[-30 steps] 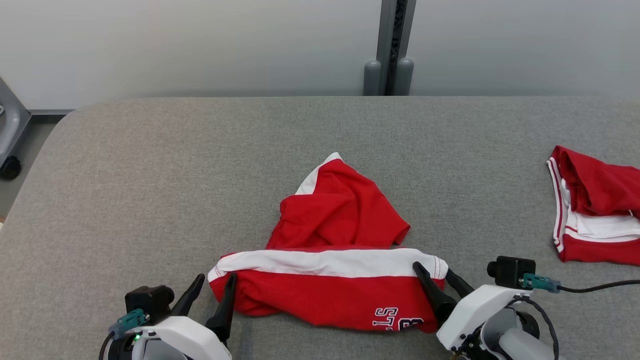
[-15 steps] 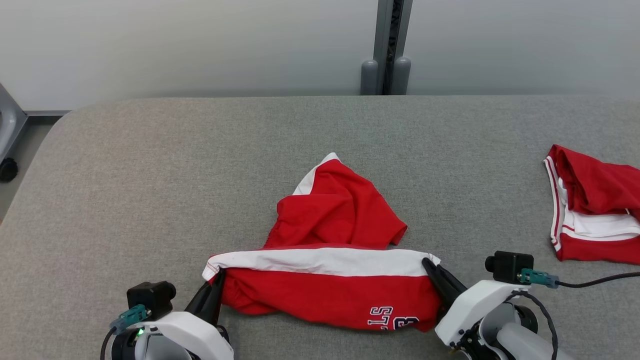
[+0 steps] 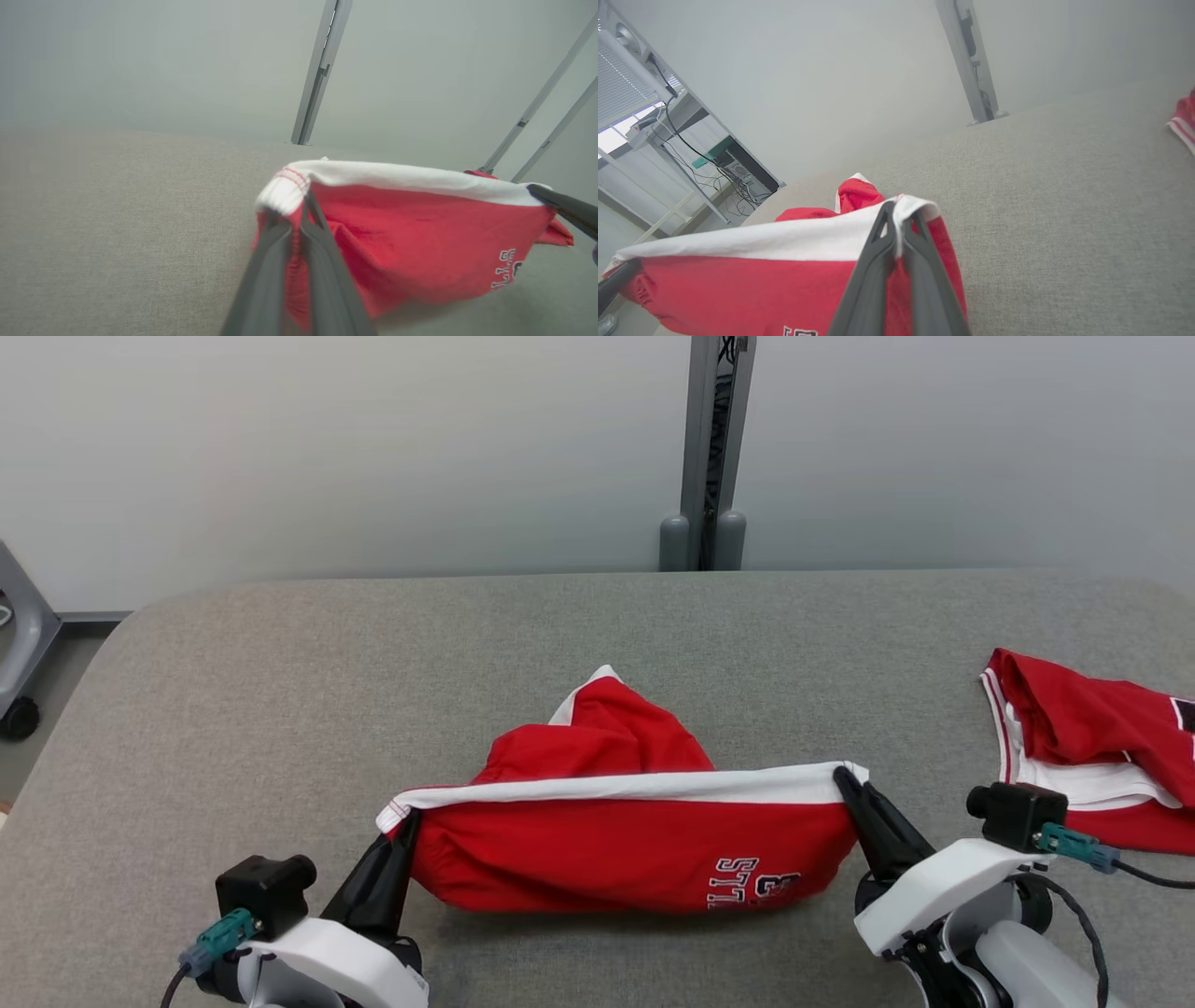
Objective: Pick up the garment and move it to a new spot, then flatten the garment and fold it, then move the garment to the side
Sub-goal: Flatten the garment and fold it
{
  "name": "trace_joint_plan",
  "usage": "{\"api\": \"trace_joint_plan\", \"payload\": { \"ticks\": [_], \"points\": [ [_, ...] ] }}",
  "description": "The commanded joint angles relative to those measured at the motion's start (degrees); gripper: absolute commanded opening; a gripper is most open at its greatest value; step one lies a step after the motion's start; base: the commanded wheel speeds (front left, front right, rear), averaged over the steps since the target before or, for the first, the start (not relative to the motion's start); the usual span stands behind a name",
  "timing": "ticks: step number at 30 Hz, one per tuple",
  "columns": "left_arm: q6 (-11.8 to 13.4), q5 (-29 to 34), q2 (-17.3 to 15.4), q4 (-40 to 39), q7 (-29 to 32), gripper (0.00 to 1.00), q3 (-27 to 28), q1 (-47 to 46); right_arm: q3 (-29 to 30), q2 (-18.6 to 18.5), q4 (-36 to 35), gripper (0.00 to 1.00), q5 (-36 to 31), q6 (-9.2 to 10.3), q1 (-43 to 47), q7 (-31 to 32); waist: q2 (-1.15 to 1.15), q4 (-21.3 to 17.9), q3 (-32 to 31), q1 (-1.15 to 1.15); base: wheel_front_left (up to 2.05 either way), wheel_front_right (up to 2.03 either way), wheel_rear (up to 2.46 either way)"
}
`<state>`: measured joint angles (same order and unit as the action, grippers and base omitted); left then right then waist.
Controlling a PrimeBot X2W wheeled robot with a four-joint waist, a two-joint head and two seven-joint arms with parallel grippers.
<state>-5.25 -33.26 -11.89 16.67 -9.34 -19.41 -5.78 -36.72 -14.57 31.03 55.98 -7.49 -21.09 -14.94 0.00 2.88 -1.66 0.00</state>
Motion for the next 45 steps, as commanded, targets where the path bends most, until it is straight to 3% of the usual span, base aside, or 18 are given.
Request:
{"api": "trace_joint_plan", "payload": {
  "ticks": [1,10,19,25,34,39,45],
  "points": [
    [0.1,0.64,-0.45,-0.98,-0.04,0.0,0.28,0.71,1.48,-0.11,-1.52,0.0,-1.4,-0.02,1.3,-0.36,0.0,-0.56,-0.81,0.0,0.0,0.0,0.0],
    [1.9,0.4,-1.94,-9.6,2.08,0.0,0.5,1.86,11.24,0.41,-12.35,0.0,-9.22,-0.02,8.43,-0.35,0.0,-2.65,-3.15,0.0,0.0,0.0,0.0],
    [-0.25,0.5,-4.53,-12.2,7.71,0.0,-1.47,-7.3,11.69,-1.88,-18.41,0.0,-12.0,-0.02,3.69,-0.35,0.0,-3.42,-2.5,0.0,0.0,0.0,0.0],
    [-2.19,-4.45,-6.17,-5.72,12.14,0.0,-3.91,-22.18,7.33,-4.93,-14.43,0.0,-14.18,-0.02,-10.49,-0.02,0.0,-5.05,2.15,0.0,0.0,0.0,0.0],
    [-2.25,-12.8,-12.56,3.39,12.79,0.0,-9.98,-49.11,5.02,-4.11,-4.54,0.0,-12.34,-0.02,-37.78,-0.35,0.0,-7.32,20.03,0.0,0.0,0.0,0.0],
    [-2.26,-14.55,-15.75,10.02,10.18,0.0,-15.67,-67.74,7.8,-3.41,-0.87,0.0,-15.31,-0.02,-54.38,-0.36,0.0,-8.21,29.35,0.0,0.0,0.0,0.0],
    [-2.25,-13.01,-16.85,16.46,3.61,0.0,-20.86,-83.0,13.08,-2.01,1.36,0.0,-21.51,-0.02,-67.62,-0.34,0.0,-8.54,35.23,0.0,0.0,0.0,0.0]
  ]
}}
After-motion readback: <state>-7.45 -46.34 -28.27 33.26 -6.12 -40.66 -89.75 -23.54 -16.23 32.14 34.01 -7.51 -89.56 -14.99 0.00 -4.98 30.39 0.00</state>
